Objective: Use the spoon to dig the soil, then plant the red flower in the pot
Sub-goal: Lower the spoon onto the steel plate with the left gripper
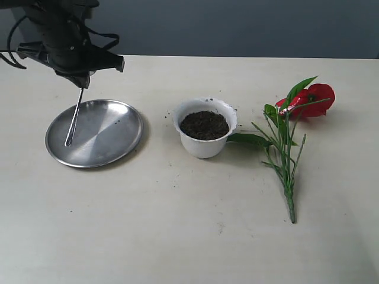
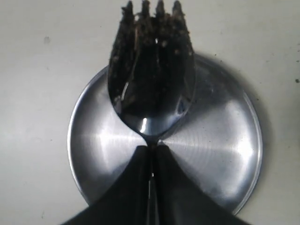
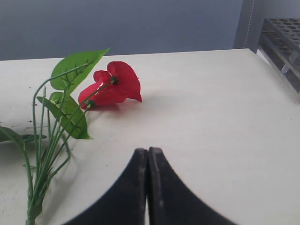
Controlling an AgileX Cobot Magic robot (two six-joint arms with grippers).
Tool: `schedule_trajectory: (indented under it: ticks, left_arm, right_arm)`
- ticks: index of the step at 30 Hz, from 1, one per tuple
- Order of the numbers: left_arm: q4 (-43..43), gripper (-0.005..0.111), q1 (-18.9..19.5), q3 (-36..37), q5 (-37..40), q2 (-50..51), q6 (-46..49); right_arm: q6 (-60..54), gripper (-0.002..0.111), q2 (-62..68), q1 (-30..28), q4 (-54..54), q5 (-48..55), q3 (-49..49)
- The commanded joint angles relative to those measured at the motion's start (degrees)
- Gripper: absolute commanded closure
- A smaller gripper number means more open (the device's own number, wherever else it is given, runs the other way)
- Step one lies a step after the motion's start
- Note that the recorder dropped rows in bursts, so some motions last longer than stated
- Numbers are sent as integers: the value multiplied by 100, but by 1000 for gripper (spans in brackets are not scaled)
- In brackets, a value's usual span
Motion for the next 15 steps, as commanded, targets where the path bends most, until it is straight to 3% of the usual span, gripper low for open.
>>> schedule_trajectory:
  ticks: [1, 15]
  left_arm:
    - [-255, 106, 137, -272, 218, 325, 120]
    - [-539, 106, 152, -660, 691, 1189, 99]
  right_arm:
    - [-33, 109, -17, -34, 17, -42, 12]
    - [-33, 109, -17, -34, 17, -42, 12]
